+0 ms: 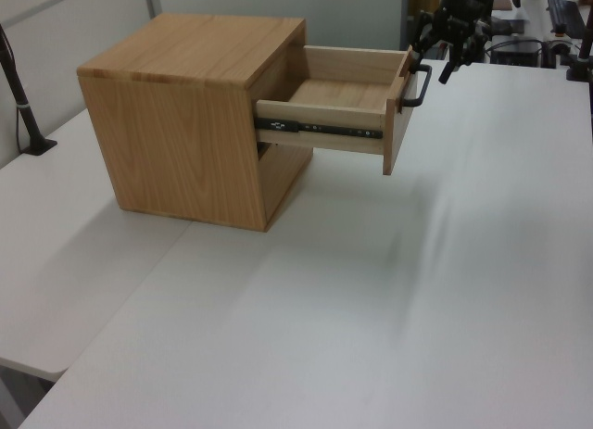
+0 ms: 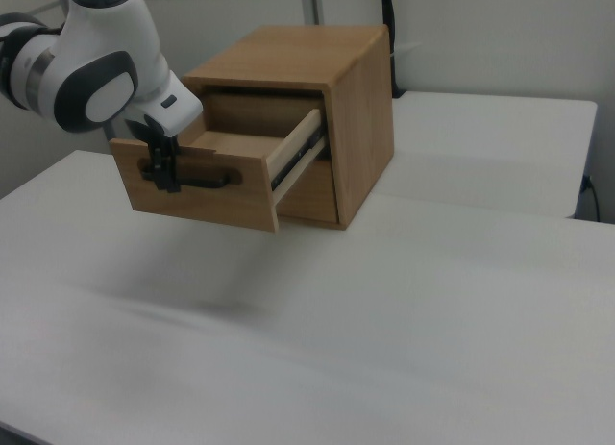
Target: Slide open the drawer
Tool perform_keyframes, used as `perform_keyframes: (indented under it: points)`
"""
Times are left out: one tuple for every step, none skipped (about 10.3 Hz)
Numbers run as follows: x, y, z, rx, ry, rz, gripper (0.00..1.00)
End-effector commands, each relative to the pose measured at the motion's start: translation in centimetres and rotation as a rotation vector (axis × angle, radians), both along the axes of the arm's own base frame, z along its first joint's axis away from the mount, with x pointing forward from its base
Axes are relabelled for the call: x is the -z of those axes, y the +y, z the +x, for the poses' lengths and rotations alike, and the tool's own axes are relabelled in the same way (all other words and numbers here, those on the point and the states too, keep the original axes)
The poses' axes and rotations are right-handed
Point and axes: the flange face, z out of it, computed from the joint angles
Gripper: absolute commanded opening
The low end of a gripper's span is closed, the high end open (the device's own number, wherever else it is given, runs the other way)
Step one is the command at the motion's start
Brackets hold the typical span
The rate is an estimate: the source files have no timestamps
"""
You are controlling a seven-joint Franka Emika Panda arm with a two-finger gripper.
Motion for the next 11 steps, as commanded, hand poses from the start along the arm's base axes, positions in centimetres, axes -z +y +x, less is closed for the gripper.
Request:
perform_keyframes:
  points:
    - [-0.7,0.9,-0.9,-0.104,0.016,-0.015,1.0]
    - [-1.5,0.7,-1.2,-0.21,0.031,-0.038,1.0]
    - [-2.5,0.3,-1.5,-0.3,0.037,-0.055,1.0]
    - [-3.3,0.1,-2.0,-0.415,0.041,-0.079,1.0]
    - [-3.8,0.0,-2.5,-0.56,0.047,-0.105,1.0]
    - [-4.3,-0.2,-3.0,-0.699,0.07,-0.165,1.0]
    - [-4.8,0.1,-3.3,-0.778,0.115,-0.241,1.0]
    - [-5.5,-0.1,-3.4,-0.809,0.172,-0.338,1.0]
    - [-6.0,-0.1,-3.3,-0.879,0.178,-0.42,1.0]
    - [-5.7,-0.3,-2.9,-0.972,0.191,-0.472,1.0]
    - [-5.7,-0.4,-1.6,-1.037,0.241,-0.518,1.0]
